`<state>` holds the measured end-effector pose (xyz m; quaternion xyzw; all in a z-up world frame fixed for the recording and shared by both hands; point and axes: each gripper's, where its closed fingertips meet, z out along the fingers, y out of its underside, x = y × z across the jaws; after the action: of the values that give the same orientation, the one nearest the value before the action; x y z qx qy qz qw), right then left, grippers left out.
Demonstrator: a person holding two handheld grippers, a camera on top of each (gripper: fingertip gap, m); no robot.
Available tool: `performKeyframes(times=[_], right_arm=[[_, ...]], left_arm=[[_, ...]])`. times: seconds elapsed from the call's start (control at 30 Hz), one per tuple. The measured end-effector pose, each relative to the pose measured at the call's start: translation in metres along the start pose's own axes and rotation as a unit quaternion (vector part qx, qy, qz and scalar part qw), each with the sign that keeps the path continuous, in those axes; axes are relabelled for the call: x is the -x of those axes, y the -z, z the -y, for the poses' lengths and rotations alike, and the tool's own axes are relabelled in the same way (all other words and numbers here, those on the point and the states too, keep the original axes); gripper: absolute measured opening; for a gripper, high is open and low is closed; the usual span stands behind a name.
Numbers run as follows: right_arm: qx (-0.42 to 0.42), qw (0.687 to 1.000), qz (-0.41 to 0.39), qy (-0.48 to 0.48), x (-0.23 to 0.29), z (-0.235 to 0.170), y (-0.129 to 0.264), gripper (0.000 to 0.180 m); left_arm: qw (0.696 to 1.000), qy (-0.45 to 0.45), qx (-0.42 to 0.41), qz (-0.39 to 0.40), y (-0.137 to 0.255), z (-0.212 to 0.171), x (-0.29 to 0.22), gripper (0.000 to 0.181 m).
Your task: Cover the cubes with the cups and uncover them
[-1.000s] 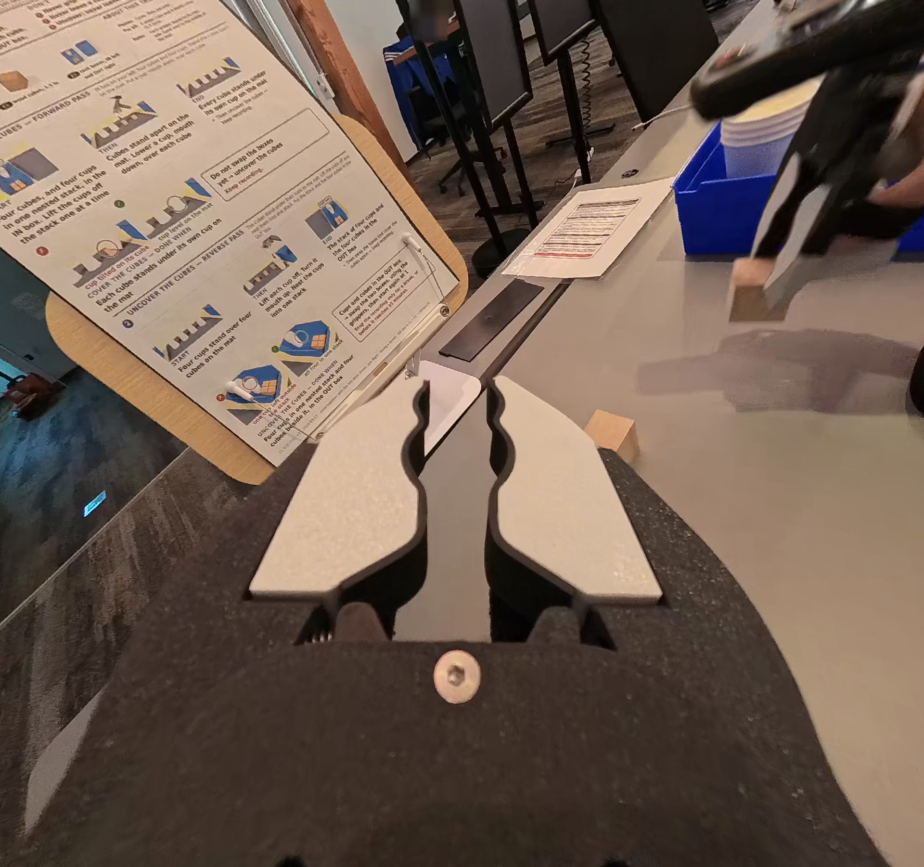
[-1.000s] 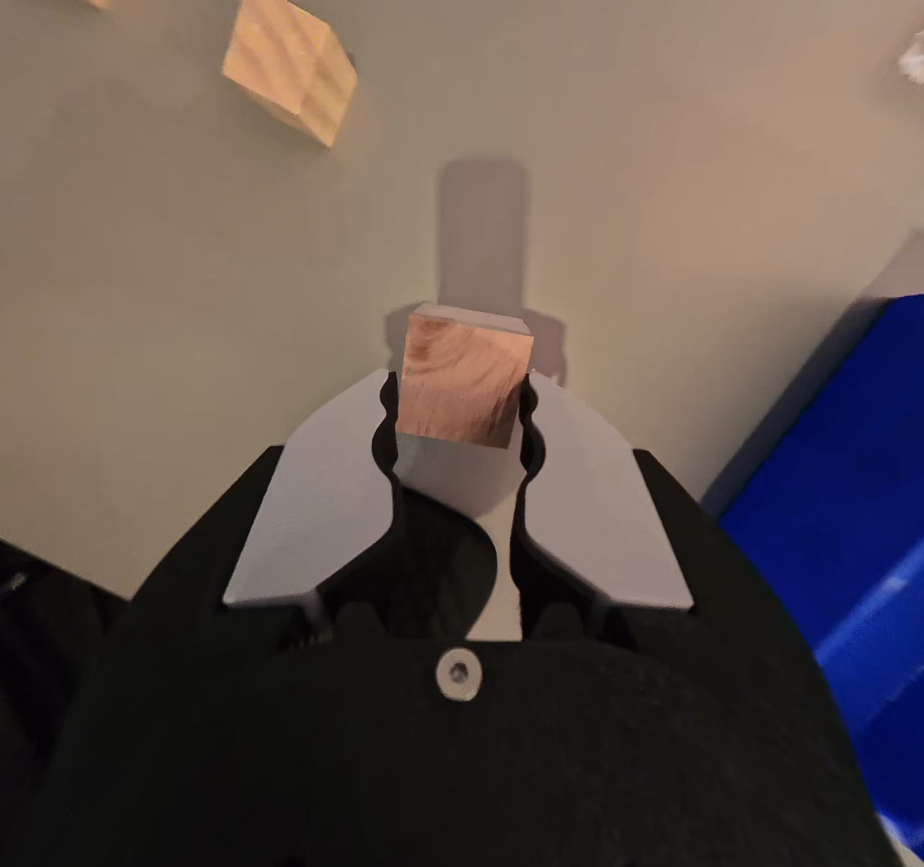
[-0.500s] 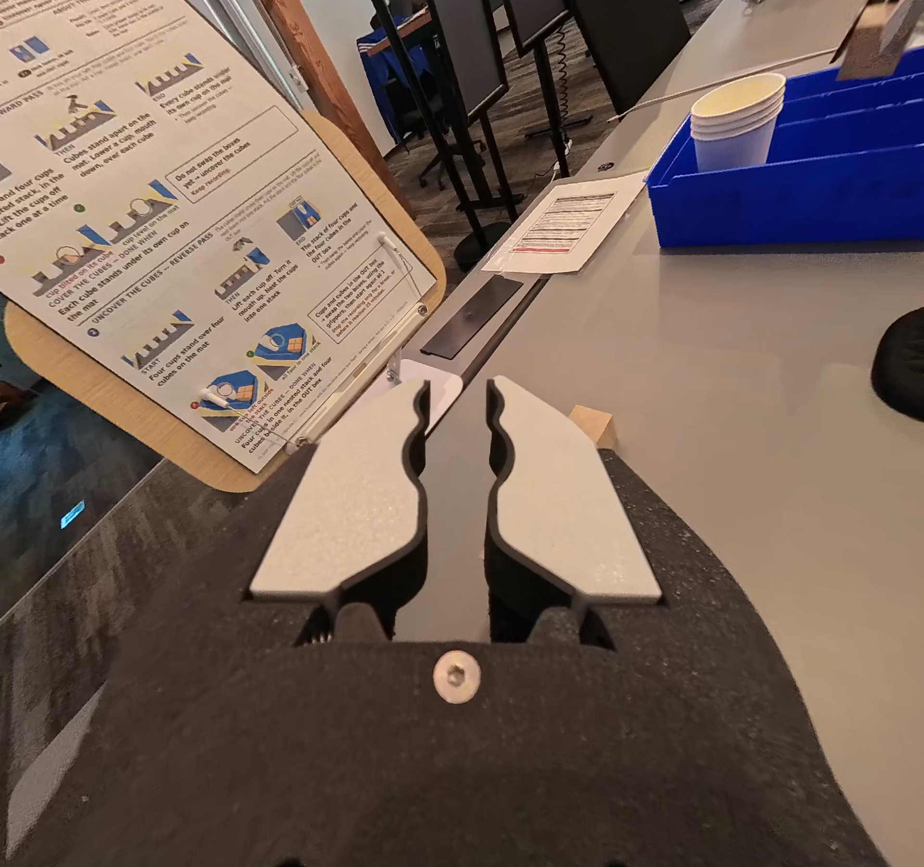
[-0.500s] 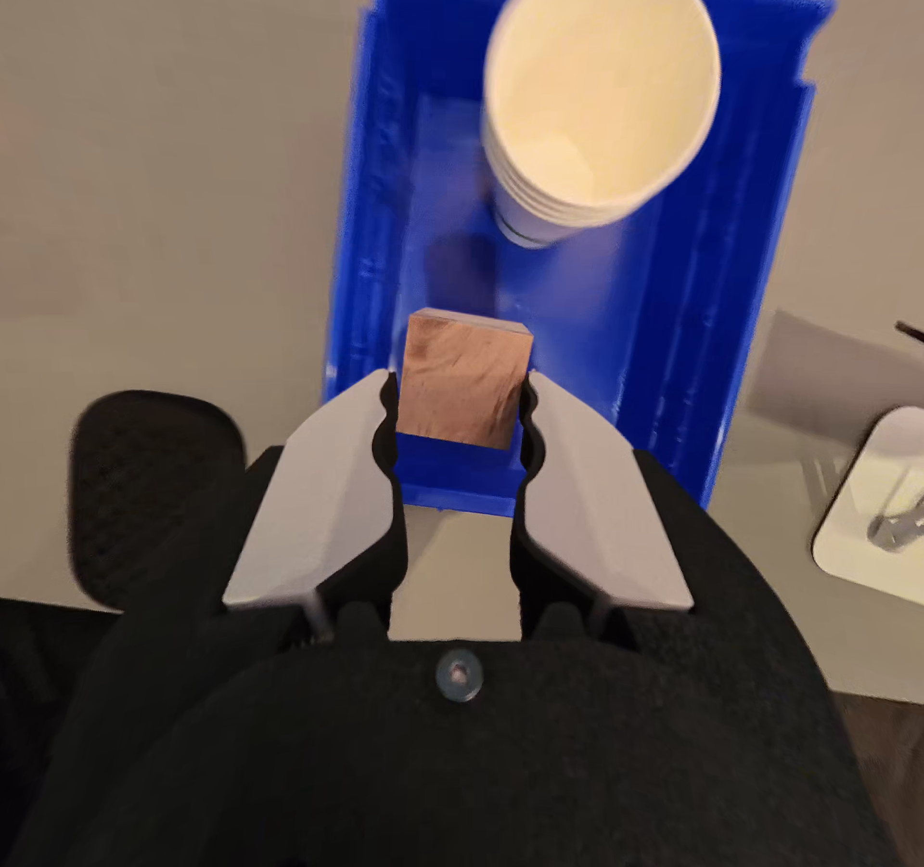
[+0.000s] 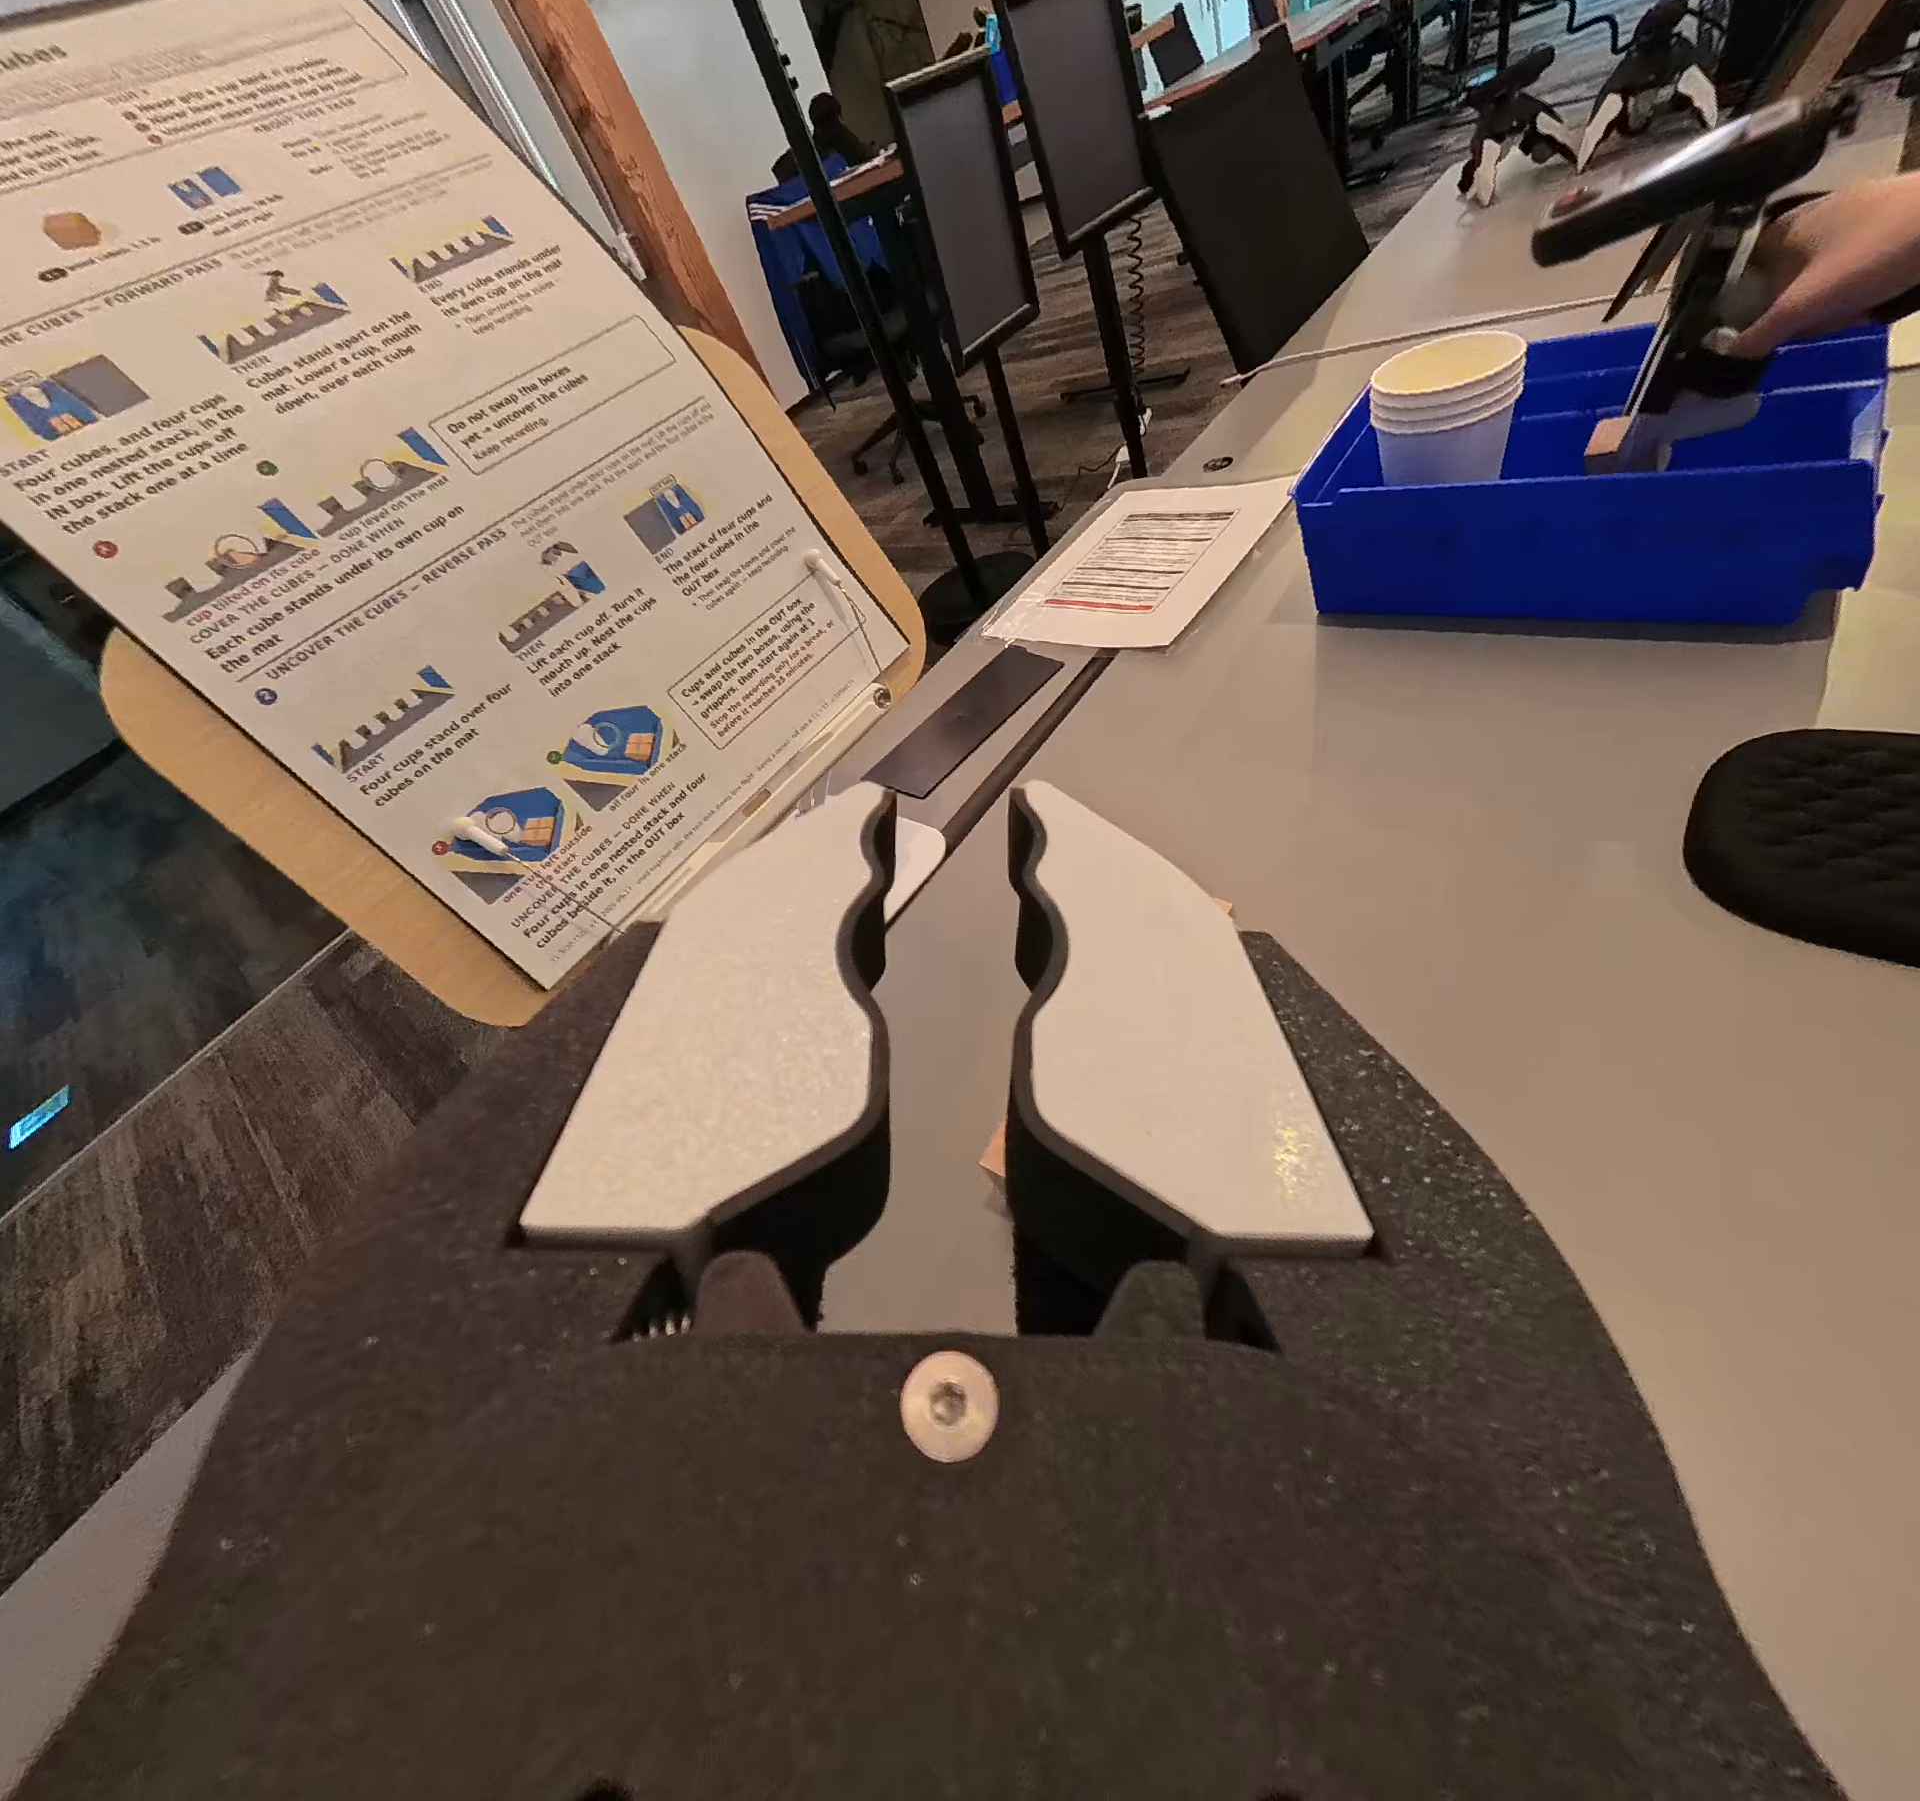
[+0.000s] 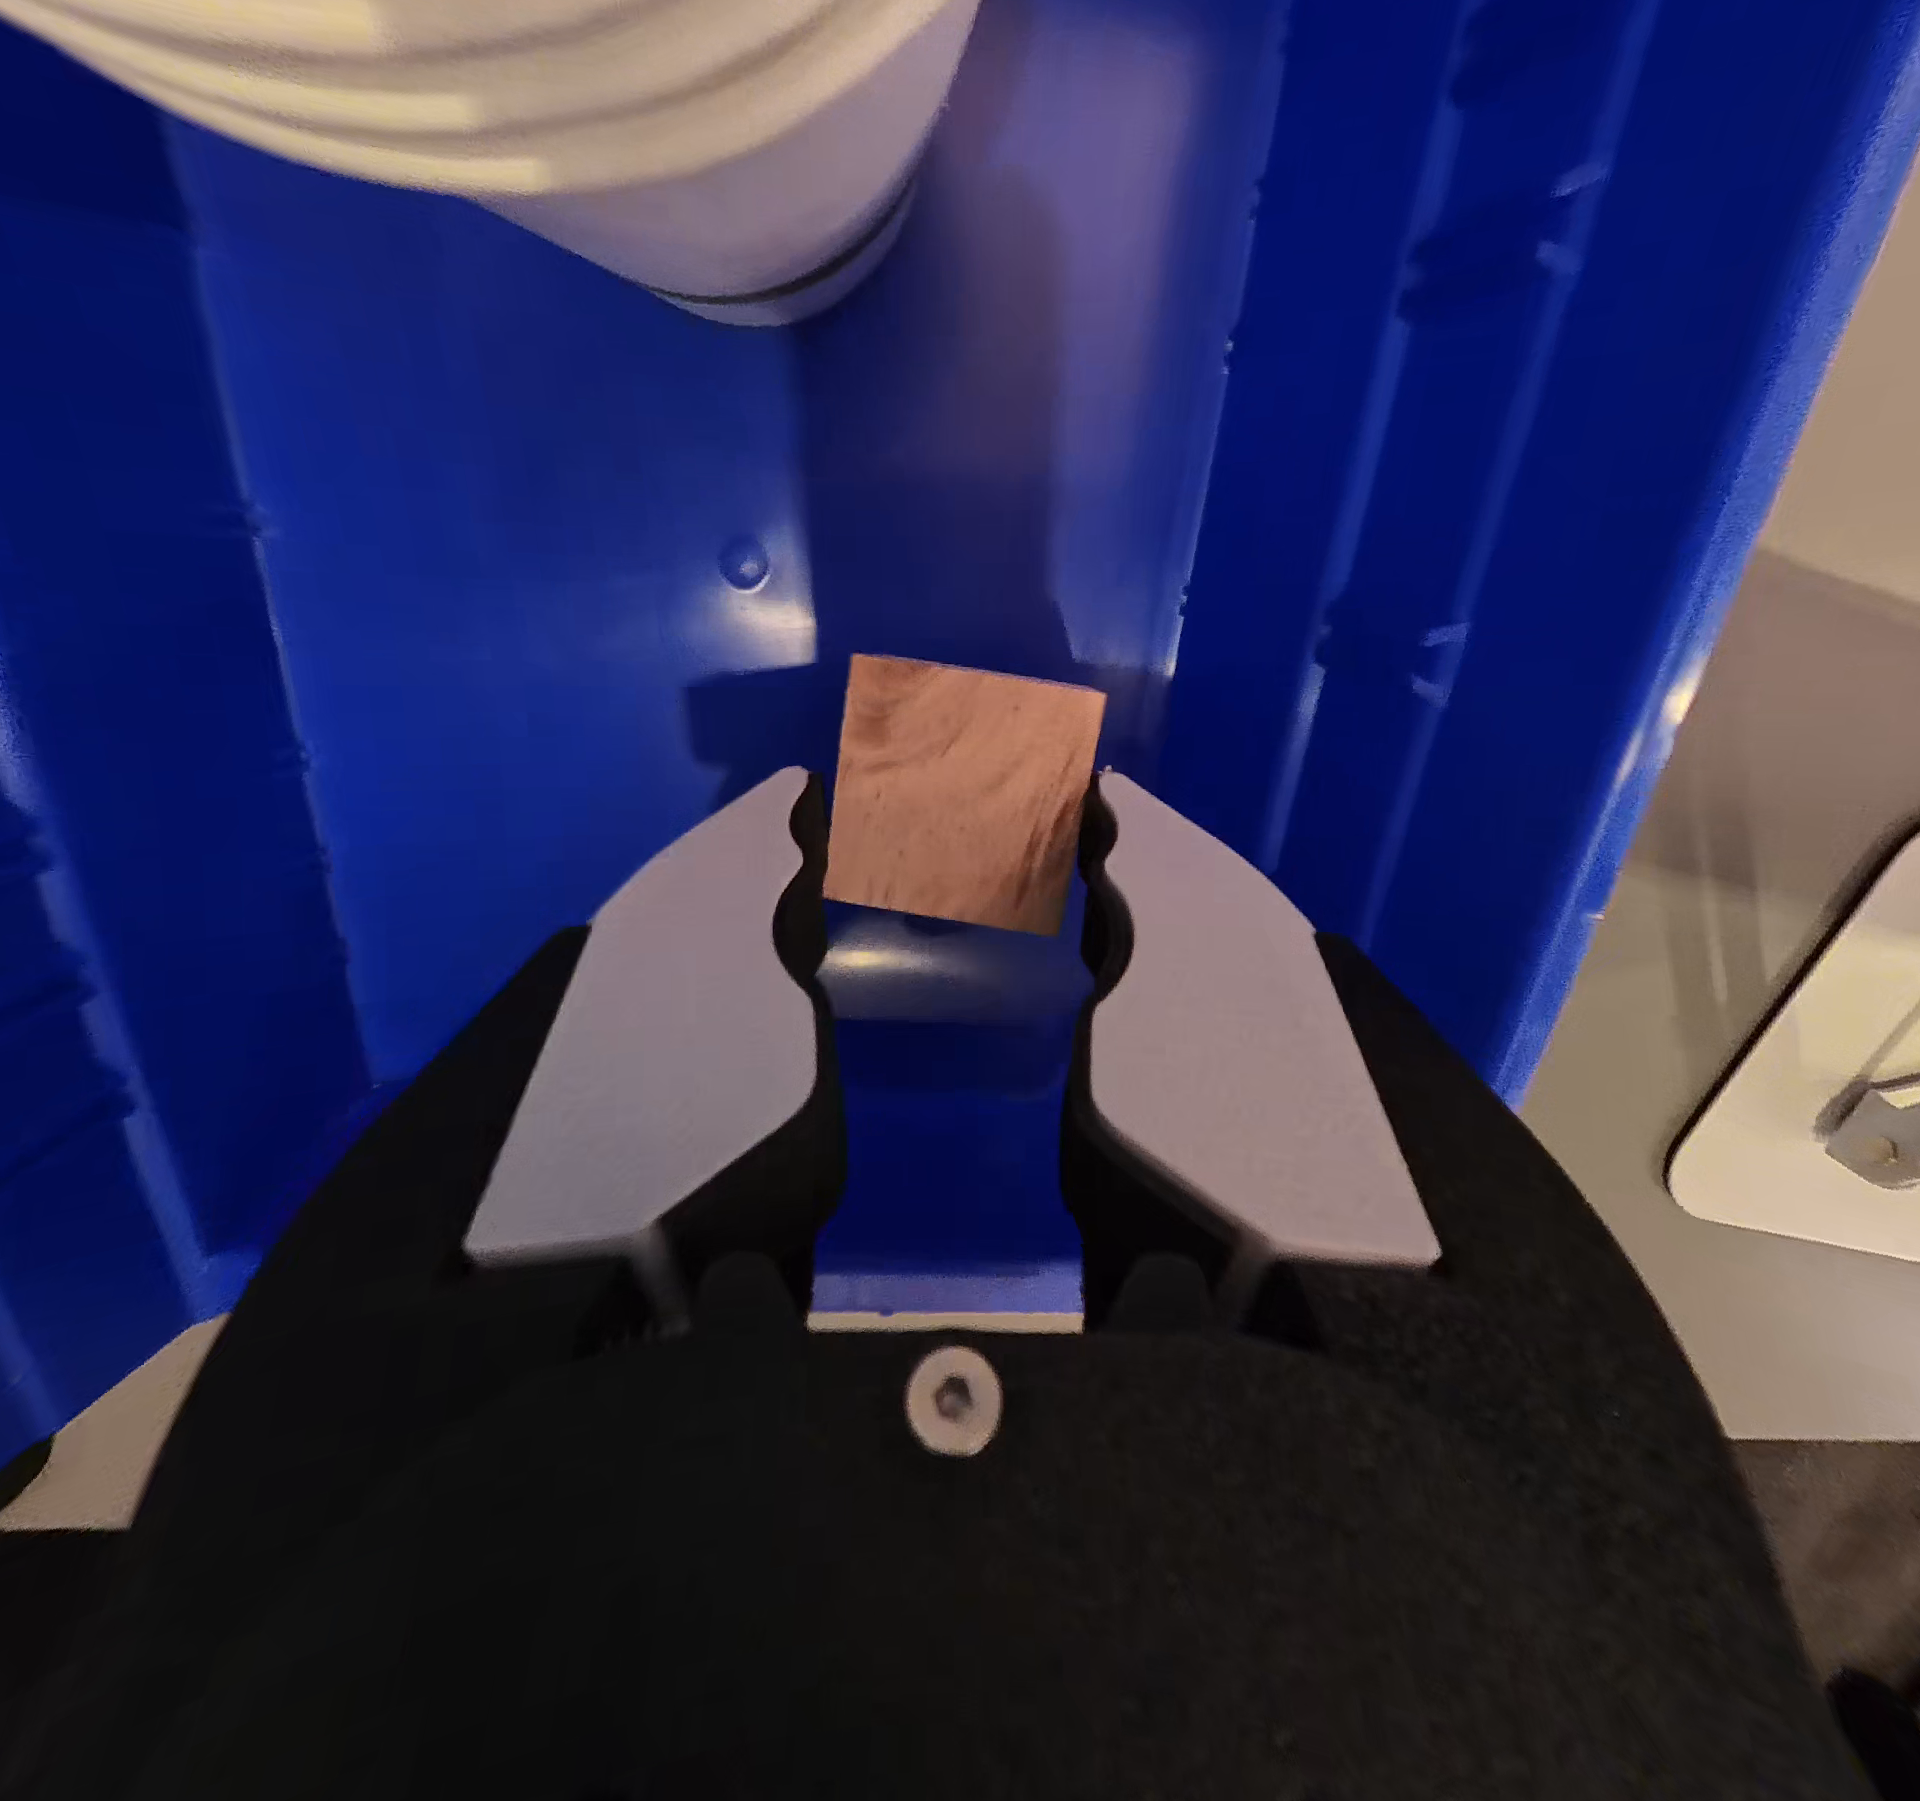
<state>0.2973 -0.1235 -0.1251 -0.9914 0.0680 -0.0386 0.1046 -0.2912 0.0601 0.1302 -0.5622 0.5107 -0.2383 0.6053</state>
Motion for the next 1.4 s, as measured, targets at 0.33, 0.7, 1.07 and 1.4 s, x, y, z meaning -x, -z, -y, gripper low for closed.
performKeyframes(times=[0.33, 0.7, 1.07, 1.4], right_arm=[[0.005, 1.0, -0.002, -0.002, -0.006, -0.005, -0.015, 0.046], [-0.037, 0.999, -0.022, 0.015, -0.004, 0.002, 0.004, 0.065], [-0.205, 0.973, -0.066, 0.076, 0.09, 0.046, 0.163, 0.059], [-0.251, 0.841, 0.091, 0.47, 0.352, 0.088, 0.137, 0.05]], left_arm=[[1.0, -0.006, 0.011, 0.001, -0.001, -0.004, 0.001, 0.019], [1.0, -0.022, 0.011, -0.007, 0.001, 0.0, -0.007, 0.019], [1.0, -0.014, -0.015, 0.009, 0.018, 0.008, 0.003, 0.018], [1.0, 0.006, -0.02, 0.007, 0.022, 0.004, 0.011, 0.017]])
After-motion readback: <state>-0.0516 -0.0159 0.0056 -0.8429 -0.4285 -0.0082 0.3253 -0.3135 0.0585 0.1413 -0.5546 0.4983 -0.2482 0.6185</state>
